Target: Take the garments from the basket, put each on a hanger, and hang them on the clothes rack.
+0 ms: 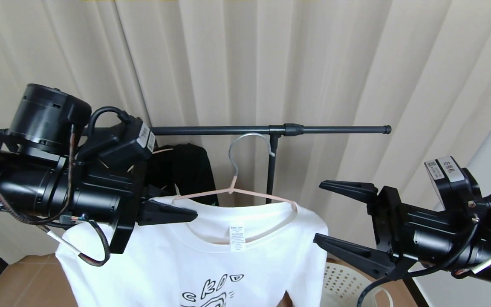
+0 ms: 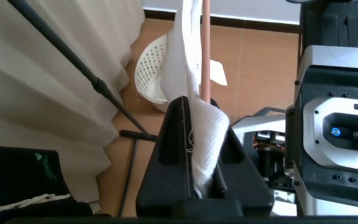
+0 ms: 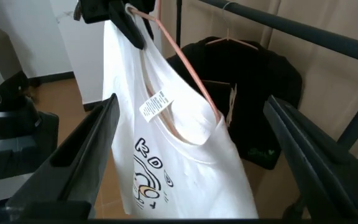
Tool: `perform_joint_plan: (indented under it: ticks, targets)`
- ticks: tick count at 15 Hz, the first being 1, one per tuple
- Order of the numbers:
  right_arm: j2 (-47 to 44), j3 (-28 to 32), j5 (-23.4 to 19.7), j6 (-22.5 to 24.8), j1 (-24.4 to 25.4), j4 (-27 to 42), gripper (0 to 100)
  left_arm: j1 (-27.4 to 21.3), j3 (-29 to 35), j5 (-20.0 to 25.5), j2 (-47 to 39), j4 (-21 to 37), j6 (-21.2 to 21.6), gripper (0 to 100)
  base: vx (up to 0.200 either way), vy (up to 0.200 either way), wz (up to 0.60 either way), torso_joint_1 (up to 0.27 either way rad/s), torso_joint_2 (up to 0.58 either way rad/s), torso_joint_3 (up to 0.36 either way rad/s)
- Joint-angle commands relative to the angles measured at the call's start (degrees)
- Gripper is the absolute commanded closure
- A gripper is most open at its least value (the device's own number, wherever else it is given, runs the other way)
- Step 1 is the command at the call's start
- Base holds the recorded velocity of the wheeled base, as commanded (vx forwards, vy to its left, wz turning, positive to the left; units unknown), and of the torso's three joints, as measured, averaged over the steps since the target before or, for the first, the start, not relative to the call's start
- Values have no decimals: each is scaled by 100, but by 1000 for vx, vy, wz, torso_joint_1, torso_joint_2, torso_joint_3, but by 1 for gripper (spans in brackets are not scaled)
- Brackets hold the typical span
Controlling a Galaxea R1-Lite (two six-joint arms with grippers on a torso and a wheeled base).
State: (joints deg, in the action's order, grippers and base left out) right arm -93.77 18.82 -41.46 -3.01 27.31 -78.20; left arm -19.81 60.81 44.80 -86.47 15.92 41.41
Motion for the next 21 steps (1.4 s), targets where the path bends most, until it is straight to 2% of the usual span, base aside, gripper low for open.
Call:
perform_joint_plan:
  ticks: [1,6,10,12,18,21]
  targets:
    - [-212,43,-2,2,-50,-2,0,100,-544,2,491,-529,-292,100,0,0,0,0,0,0]
    - [-713,148,-2,389,-331,-2,0,144,-1554,-182,1044,-2005,-766,100,0,0,0,0,0,0]
    - [-1082,130,6,1066,-613,-2,0,144,-2143,-358,1352,-2867,-942,100,0,0,0,0,0,0]
    - [-1267,104,6,1409,-683,-2,0,144,-2284,-419,1492,-3069,-1170,100,0,0,0,0,0,0]
    - [-1688,-72,15,2402,-903,-2,0,223,-2398,-543,1747,-3104,-1206,100,0,0,0,0,0,0]
    - [-1811,-72,15,2577,-1017,-2,0,241,-2460,-560,1809,-3104,-1206,100,0,0,0,0,0,0]
